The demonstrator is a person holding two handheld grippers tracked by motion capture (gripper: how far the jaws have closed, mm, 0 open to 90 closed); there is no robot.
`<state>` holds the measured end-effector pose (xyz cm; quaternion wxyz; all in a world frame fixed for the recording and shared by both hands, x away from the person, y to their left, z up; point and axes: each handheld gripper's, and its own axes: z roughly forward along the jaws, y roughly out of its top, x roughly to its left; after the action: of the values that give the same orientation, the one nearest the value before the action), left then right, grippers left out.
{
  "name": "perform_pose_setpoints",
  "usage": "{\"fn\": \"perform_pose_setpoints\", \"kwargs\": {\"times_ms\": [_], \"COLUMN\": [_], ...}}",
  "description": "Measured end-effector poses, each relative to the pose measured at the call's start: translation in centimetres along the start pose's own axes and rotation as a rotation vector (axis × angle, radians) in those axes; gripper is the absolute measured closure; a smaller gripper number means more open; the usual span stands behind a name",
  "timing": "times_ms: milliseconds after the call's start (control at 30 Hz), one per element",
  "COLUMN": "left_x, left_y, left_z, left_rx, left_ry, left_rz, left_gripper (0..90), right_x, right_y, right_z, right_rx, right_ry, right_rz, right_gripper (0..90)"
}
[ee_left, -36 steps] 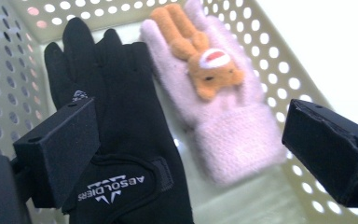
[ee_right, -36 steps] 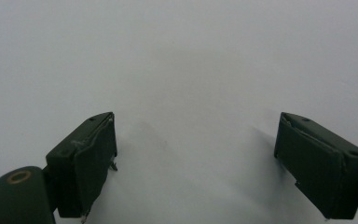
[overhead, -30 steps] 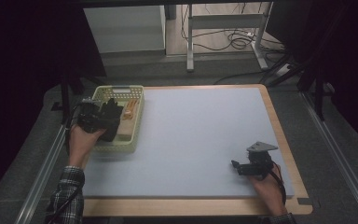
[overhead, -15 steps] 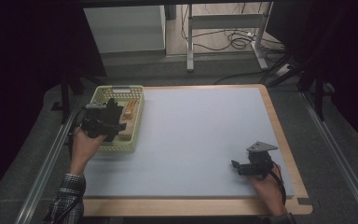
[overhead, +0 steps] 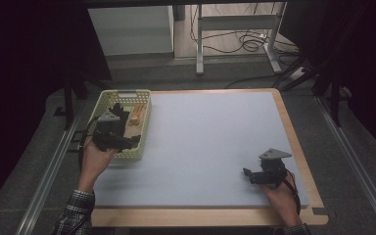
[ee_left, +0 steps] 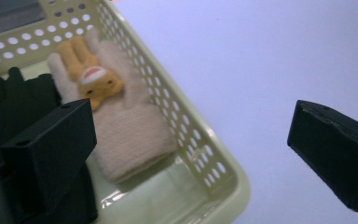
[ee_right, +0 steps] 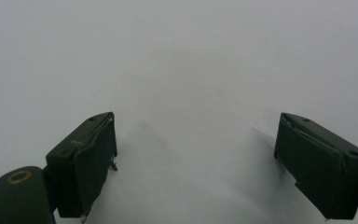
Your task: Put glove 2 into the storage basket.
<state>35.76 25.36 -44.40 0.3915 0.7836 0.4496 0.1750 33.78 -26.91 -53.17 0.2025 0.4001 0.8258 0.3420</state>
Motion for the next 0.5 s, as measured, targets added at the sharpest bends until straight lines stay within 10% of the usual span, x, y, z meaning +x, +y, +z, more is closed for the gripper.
{"fn": "perform_pose_setpoints", "kwargs": {"times_ms": [500], "left_x": [-3.1], "left_y": [-0.4], "left_z": [1.1], "left_rx": [-0.032], "left_ry": [-0.058], "left_rz": [0.054], "left_gripper": [1.5], "right_x": [0.0], "right_y": [0.0], "right_z": [0.0], "right_rx": [0.000], "right_ry": [0.000], "right_rz": [0.001], "right_gripper": [12.6]}}
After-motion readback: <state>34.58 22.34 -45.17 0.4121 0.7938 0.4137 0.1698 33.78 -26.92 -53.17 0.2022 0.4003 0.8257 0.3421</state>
